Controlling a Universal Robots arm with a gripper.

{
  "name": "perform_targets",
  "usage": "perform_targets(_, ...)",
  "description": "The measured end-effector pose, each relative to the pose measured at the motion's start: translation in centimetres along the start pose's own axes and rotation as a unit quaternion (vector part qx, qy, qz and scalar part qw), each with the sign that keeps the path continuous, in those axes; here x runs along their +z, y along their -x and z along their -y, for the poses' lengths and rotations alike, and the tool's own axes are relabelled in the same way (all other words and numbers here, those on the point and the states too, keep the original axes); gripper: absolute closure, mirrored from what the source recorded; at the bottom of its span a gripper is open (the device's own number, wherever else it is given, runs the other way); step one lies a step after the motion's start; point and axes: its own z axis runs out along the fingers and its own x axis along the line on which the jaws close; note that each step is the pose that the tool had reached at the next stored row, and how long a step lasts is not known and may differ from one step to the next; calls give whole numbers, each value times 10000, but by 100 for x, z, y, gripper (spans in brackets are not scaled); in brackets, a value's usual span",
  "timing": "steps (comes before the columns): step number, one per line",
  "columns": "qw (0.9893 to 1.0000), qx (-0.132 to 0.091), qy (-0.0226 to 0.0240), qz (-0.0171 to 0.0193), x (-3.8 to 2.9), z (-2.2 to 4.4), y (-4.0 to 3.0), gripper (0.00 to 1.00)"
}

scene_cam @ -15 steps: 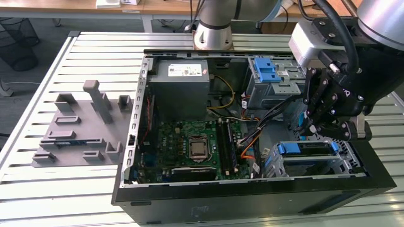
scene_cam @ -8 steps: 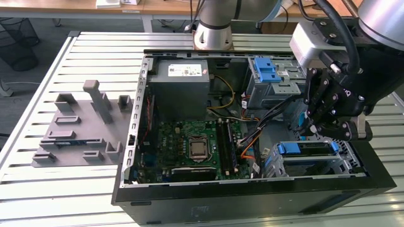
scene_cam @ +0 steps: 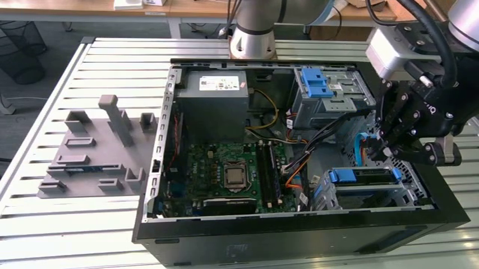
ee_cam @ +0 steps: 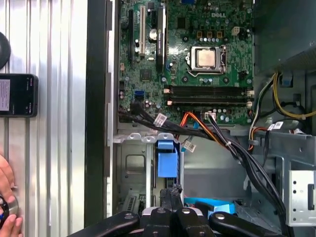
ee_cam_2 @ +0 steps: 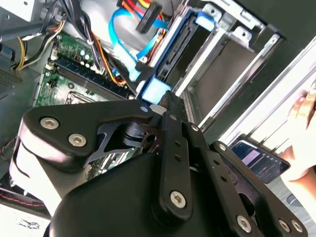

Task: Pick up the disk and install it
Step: 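Insert the first disk wire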

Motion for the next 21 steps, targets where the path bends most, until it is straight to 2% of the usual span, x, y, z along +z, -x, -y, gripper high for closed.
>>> perform_targets(6,10000,0,0,-1,4,119,16,89)
perform_targets(9,10000,0,0,-1,7,157,19,89)
perform_targets(21,10000,0,0,-1,9,161,19,89)
